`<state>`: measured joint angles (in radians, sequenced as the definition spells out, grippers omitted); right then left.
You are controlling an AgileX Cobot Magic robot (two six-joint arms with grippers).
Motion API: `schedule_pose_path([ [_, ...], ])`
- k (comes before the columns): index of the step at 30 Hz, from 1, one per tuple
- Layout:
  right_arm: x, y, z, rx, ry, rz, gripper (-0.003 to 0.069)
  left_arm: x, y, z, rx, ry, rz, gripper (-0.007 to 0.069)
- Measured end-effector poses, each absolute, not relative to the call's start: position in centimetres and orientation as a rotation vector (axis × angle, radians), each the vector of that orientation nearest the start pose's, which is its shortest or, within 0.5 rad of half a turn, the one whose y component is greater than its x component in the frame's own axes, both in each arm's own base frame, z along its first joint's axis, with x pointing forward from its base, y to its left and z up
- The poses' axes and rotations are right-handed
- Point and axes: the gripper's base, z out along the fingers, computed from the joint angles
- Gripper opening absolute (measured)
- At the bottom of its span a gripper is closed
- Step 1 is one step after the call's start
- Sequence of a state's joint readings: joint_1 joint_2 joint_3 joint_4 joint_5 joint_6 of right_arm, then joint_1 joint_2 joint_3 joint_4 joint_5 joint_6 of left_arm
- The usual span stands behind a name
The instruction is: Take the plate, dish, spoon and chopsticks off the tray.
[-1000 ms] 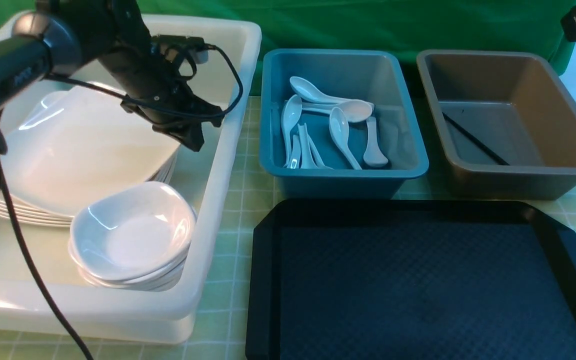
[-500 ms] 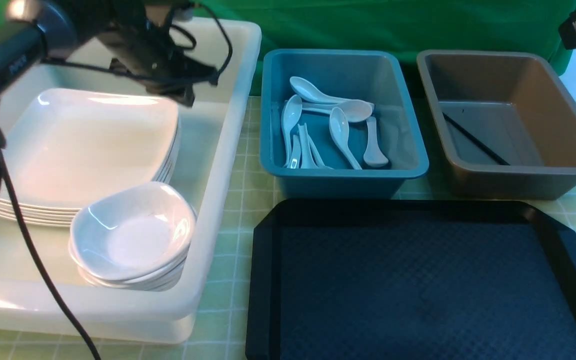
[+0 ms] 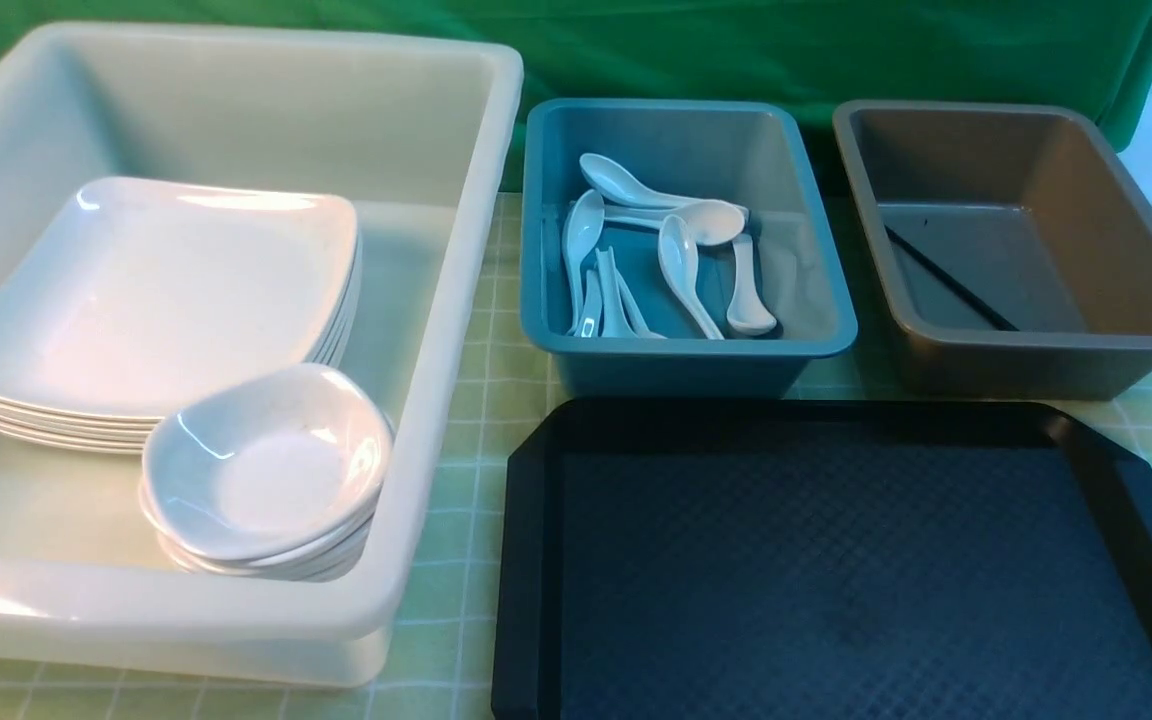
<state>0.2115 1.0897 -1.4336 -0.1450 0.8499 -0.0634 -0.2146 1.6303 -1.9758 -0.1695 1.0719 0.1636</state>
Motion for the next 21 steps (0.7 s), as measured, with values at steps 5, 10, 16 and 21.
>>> schedule_pose_path([
  [5, 13.4, 2.0, 45.8, -0.209, 1.648, -0.009, 0.0019, 24.1, -9.1, 49.1, 0.45, 2.013, -0.299, -0.0002],
  [10, 8.3, 1.5, 40.9, -0.199, 1.387, 0.056, 0.0019, 16.7, -6.8, 45.5, 0.363, 1.889, -0.34, -0.0002],
  [16, 4.7, 1.1, 34.1, -0.181, 1.203, 0.128, 0.0021, 9.0, -3.7, 36.8, 0.261, 1.73, -0.359, -0.0002],
  [21, 3.6, 1.0, 32.0, -0.172, 1.137, 0.151, 0.0048, 6.2, -2.6, 31.4, 0.169, 1.691, -0.429, -0.0002],
])
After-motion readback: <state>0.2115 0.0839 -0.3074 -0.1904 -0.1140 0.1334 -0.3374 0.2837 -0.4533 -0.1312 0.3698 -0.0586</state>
